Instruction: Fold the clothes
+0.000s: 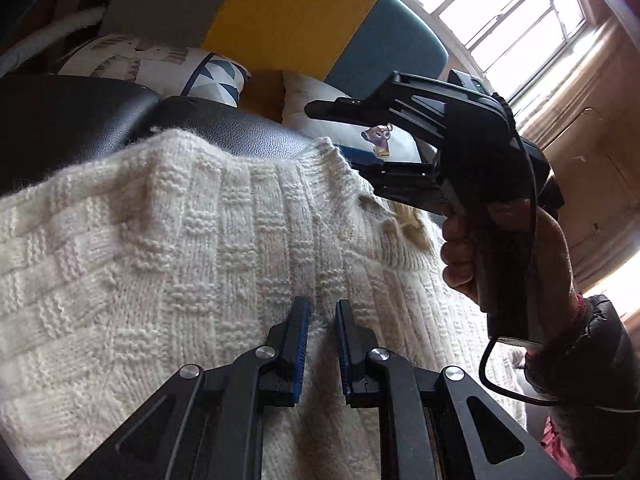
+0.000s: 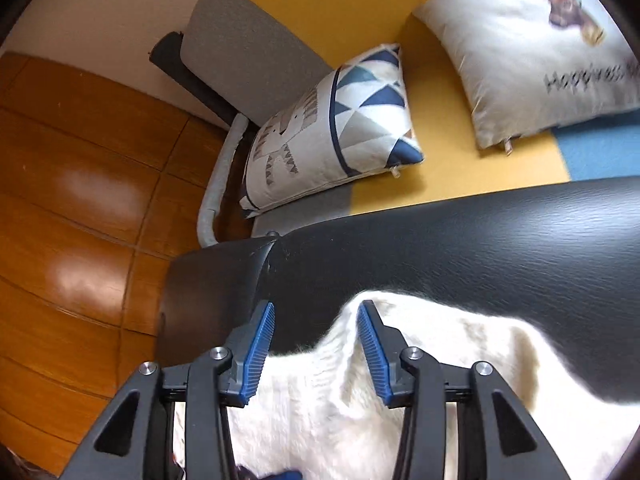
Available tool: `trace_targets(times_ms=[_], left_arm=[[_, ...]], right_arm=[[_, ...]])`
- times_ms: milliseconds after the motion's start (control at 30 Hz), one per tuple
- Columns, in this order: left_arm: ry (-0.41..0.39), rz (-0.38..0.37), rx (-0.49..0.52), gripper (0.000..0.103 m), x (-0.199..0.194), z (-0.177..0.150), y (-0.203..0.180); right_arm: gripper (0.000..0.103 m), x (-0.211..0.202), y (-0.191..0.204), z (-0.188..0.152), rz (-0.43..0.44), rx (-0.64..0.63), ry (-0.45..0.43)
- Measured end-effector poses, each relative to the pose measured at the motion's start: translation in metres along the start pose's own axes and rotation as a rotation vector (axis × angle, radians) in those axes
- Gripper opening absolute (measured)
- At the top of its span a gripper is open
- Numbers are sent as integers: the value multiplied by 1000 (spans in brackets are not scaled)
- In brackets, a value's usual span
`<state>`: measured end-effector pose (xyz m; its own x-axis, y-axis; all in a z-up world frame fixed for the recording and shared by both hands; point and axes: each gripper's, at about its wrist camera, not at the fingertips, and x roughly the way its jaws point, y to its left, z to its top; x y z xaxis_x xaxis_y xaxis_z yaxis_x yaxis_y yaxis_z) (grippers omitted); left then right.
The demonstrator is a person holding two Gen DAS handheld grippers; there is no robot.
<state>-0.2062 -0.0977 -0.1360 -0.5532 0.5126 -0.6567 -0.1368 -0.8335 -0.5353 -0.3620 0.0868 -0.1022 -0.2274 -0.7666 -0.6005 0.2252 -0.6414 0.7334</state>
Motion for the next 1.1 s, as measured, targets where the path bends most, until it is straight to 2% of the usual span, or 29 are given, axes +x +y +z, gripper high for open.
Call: trace_targets(times_ms=[67,167,300,400,500,567,667,733,800,900,967,1033,1100], left_arm=[[-1,11,10,14,0,0,-1],[-1,26,24,14,2,2,-3],[-5,55,-31,16,-19,4,-2],[-65,10,-109,27,-69,-8,10],[-132,20,-237,36,-132,-40,46],[-185,108,-329,37,-178,-67,82],[-251,392,-365,37,-246,-106,131],[-263,568,-318,37,-280,-127,150],[-247,652,-259,40,-304,-144,161],[-244,722,-90,56,-317,-161,156],[-242,755,44,58,-313,-164,146],[-234,829,222,66,-302,-163,135],[-222,898,400,68,-290,-163,124]], right_arm=[[44,-15,5,-4,-19,-23,-16],[44,-41,18,-28,-30,-42,-36],[46,-62,33,-85,-38,-70,-9],[46,-67,44,-131,-49,-101,20],[46,-63,55,-174,-73,-138,53],[46,-57,60,-198,-102,-165,77],[46,-48,63,-220,-153,-189,107],[47,-50,61,-229,-157,-186,88],[49,-54,58,-234,-146,-171,65],[49,-56,53,-236,-123,-144,39],[49,-58,54,-236,-117,-129,25],[49,-55,58,-235,-131,-132,19],[49,-52,65,-236,-168,-150,27]])
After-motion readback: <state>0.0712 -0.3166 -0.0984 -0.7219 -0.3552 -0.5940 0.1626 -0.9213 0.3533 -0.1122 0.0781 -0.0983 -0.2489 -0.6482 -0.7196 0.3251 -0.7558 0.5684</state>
